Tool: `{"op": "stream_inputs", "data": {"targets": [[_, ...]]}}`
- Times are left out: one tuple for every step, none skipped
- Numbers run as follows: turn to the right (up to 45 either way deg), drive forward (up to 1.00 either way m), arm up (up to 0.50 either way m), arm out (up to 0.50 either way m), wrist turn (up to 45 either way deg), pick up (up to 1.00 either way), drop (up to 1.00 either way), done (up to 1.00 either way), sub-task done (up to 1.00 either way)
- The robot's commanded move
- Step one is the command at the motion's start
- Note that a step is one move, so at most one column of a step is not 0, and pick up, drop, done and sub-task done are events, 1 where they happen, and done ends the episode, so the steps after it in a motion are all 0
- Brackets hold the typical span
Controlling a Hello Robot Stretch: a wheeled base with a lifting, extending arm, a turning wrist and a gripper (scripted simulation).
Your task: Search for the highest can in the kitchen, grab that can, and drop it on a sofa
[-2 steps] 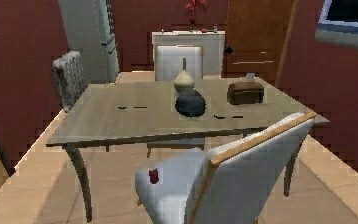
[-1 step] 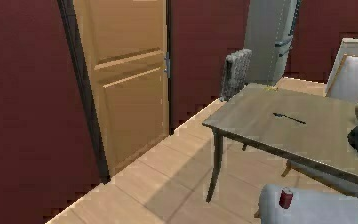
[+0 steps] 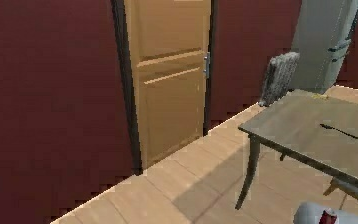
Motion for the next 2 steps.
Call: {"op": "stream_inputs", "data": {"targets": [[-3.0,0.00,0.00,0.00,0.0,0.00,0.00,0.00,0.00],[0.0,1.00,0.00,0.00,0.0,0.00,0.00,0.00,0.00]]}}
